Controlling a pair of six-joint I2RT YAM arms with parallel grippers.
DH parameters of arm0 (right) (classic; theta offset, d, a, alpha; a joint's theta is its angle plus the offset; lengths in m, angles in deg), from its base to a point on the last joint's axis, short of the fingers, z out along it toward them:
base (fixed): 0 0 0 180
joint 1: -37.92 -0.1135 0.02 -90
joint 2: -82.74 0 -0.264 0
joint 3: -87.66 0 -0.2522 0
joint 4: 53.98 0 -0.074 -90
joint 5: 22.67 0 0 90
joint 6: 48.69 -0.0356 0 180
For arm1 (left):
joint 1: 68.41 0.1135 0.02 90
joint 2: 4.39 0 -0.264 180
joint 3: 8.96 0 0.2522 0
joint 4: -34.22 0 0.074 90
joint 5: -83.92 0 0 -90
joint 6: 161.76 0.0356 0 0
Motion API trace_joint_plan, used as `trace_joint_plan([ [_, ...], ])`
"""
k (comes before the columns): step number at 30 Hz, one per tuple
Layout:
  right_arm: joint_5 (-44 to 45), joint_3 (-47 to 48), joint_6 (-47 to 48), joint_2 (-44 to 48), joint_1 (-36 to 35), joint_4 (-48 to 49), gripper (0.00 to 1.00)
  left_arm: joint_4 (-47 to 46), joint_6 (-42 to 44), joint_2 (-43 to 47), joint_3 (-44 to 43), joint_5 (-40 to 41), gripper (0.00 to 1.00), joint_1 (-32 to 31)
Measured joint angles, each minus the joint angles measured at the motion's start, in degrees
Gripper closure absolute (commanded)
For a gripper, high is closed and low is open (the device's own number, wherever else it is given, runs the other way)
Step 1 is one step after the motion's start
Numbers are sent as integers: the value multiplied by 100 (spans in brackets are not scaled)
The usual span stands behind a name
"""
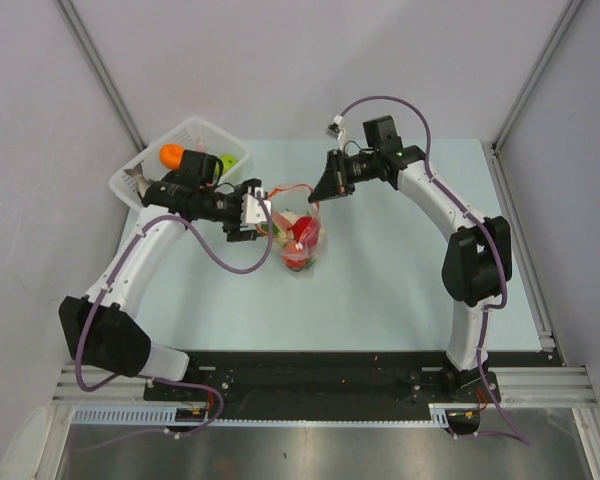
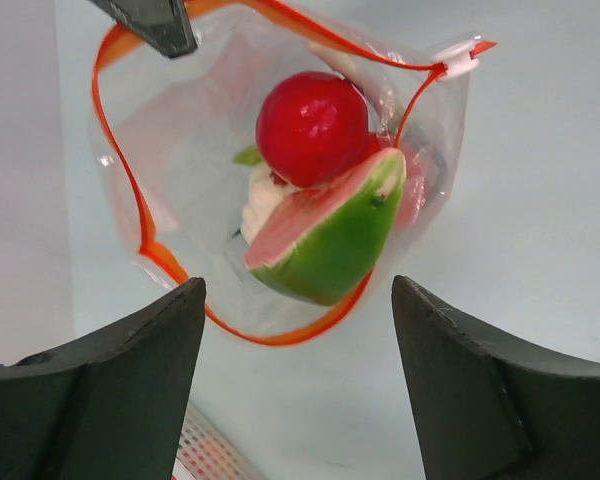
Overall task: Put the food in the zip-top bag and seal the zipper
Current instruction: Adjust the fake fruit in the zipper food storage bag.
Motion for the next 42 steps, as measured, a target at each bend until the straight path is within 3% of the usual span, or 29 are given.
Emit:
trace_joint_plan([
  [10, -48, 114, 140, -48, 4, -149, 100, 282, 1563, -728, -173, -345, 35, 2],
  [12, -52, 142, 144, -79, 9, -155, 100, 431, 1784, -820, -232, -345, 42, 2],
  [13, -57, 155, 144, -92, 11, -160, 100, 498, 1893, -850, -260, -345, 51, 2],
  [16, -66, 197, 146, -120, 15, -166, 100, 660, 2135, -894, -334, -345, 65, 0],
  [23, -85, 286, 149, -170, 15, -186, 100, 1309, 2420, -1104, -1207, -177, 86, -144],
  [30, -87, 308, 155, -177, 9, -197, 100, 1781, 2175, -1388, -2455, 903, 90, -907],
  [37, -94, 367, 199, -195, -13, -291, 100, 2164, 2063, -1644, -2555, 2581, 92, -1814],
  [42, -131, 463, 223, -254, -28, -350, 100, 2347, 1976, -1943, -2557, 3453, 93, -2096],
])
